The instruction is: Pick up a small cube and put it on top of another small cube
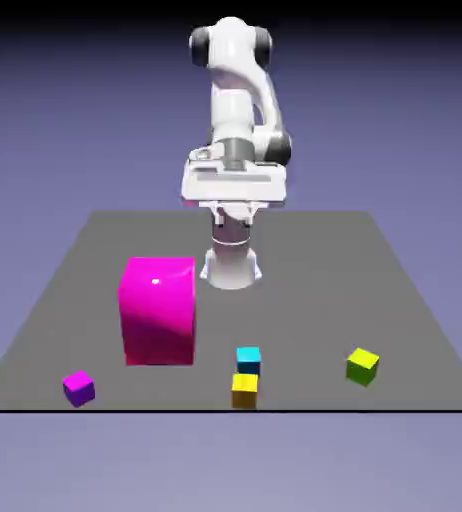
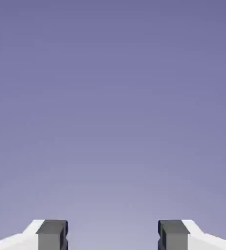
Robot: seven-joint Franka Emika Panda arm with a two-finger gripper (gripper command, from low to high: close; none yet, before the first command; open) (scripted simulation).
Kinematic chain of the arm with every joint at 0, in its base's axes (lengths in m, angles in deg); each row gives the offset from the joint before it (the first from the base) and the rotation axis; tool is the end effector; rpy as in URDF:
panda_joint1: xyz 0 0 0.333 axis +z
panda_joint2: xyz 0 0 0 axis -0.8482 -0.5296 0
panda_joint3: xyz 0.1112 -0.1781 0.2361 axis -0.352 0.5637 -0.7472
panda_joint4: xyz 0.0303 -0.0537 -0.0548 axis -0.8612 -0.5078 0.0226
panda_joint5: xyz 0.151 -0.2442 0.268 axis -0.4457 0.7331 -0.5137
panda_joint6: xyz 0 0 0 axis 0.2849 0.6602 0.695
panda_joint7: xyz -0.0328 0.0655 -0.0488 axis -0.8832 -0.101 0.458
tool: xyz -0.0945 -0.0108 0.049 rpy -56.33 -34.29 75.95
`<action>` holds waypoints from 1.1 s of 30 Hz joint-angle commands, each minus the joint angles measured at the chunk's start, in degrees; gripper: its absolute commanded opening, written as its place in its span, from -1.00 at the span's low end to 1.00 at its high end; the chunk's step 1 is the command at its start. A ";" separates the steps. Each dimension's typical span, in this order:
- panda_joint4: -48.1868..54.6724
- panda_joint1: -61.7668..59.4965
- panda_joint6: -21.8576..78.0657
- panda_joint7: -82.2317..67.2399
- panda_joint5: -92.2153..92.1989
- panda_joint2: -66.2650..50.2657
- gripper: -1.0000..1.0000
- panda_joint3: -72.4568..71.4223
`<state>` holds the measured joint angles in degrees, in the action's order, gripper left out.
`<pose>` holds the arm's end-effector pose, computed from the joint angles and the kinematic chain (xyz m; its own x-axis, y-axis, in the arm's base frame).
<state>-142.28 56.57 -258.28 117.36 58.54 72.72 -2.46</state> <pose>0.3967 -0.0026 0.4559 0.5602 -0.6028 0.5682 -0.4425 -0.7976 -0.4098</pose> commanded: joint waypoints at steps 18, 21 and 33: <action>15.62 -32.30 20.78 35.89 -15.53 -36.74 0.00 -33.67; 18.19 -37.68 24.30 42.54 -18.61 -42.97 0.00 -39.49; 13.25 -41.42 15.32 61.13 -31.75 -52.62 0.00 -39.55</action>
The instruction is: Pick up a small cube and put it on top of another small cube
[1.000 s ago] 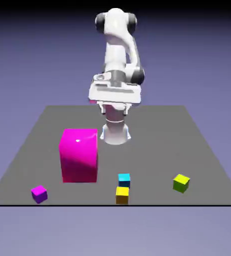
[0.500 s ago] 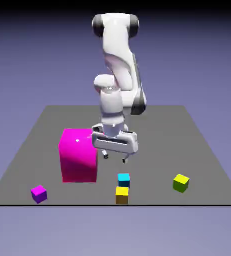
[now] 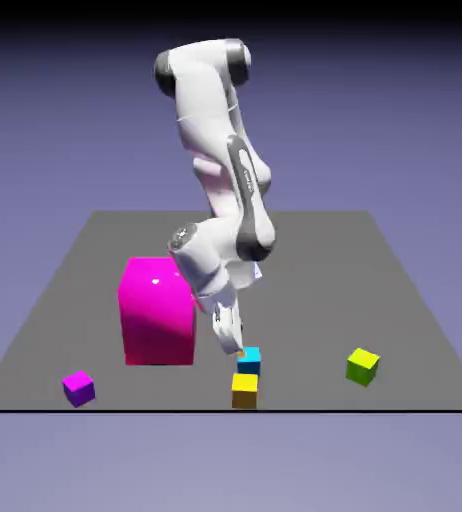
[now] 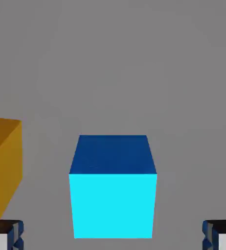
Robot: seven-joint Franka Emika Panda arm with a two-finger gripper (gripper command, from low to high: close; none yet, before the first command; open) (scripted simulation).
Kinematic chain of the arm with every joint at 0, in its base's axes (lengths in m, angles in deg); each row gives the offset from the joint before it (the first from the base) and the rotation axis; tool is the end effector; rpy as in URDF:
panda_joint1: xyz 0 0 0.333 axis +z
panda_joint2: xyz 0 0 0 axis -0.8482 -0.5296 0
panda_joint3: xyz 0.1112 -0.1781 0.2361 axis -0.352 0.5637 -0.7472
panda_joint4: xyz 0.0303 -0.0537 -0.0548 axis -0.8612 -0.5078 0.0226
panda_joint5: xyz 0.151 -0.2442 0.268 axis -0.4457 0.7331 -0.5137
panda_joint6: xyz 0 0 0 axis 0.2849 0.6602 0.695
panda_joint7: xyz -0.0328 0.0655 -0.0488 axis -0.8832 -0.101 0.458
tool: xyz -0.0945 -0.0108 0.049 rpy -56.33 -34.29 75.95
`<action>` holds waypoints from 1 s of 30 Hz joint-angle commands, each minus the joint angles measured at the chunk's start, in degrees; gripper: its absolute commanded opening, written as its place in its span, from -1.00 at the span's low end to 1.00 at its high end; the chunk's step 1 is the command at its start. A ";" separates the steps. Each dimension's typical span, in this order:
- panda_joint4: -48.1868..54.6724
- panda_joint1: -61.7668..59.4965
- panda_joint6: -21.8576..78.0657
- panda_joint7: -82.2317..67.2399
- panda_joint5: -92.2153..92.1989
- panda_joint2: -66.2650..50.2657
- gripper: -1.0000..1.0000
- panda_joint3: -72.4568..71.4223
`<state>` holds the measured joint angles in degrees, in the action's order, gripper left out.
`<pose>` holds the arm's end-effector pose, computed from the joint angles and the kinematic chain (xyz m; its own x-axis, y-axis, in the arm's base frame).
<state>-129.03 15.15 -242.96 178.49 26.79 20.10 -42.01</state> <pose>0.4327 -0.0127 0.1516 -0.6759 -0.6760 -0.2935 -0.7368 0.6110 0.2894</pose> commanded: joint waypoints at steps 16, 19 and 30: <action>5.08 4.01 8.20 8.25 6.15 2.92 -1.00 -5.92; 10.00 10.24 10.43 15.46 12.55 0.19 -1.00 -8.57; 16.19 26.38 4.16 26.42 25.00 -11.82 1.00 -3.72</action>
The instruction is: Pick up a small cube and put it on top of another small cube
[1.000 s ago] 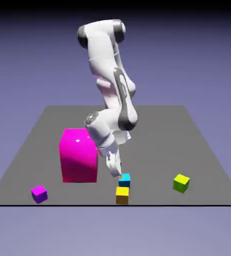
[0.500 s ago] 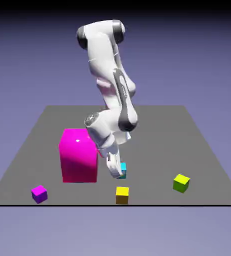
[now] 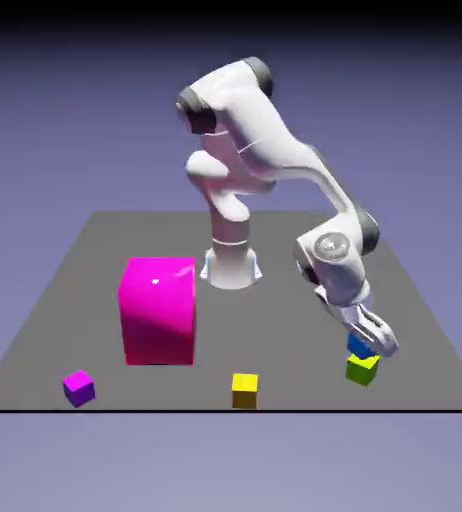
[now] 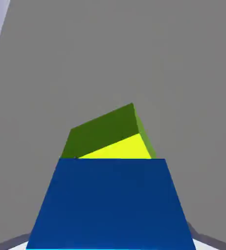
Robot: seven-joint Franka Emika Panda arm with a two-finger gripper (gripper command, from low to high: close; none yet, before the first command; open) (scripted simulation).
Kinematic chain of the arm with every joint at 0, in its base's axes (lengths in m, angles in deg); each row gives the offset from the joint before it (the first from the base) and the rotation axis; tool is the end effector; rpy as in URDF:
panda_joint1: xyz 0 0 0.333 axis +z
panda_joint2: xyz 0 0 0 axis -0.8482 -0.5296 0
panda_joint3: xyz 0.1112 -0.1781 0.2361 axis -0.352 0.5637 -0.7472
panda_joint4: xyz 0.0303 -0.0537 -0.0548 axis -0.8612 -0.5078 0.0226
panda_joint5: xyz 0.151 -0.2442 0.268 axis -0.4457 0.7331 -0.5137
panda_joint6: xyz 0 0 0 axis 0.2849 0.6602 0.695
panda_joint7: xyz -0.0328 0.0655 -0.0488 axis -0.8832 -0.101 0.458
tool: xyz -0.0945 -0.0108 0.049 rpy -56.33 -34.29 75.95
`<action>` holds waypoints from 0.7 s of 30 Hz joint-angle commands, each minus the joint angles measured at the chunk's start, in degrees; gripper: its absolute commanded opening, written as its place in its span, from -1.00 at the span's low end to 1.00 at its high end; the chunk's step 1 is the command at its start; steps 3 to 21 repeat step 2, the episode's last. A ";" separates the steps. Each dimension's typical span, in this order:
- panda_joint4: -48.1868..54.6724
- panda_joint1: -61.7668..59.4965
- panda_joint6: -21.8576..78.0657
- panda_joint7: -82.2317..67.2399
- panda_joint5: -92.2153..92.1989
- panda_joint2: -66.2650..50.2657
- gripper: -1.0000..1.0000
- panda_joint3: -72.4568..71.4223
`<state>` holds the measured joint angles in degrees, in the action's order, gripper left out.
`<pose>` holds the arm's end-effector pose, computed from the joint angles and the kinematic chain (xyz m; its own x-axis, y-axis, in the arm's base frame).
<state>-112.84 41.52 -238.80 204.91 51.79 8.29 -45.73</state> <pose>0.4637 0.2594 0.1692 -0.3352 -0.8967 -0.2890 -0.9235 0.2520 0.2891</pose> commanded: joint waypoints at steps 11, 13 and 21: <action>-0.13 -2.07 2.04 -0.62 -1.17 2.05 1.00 -1.82; -0.13 -2.07 2.04 -0.62 -1.17 2.05 1.00 -1.82; -0.13 -2.07 2.04 -0.62 -1.17 2.05 1.00 -1.82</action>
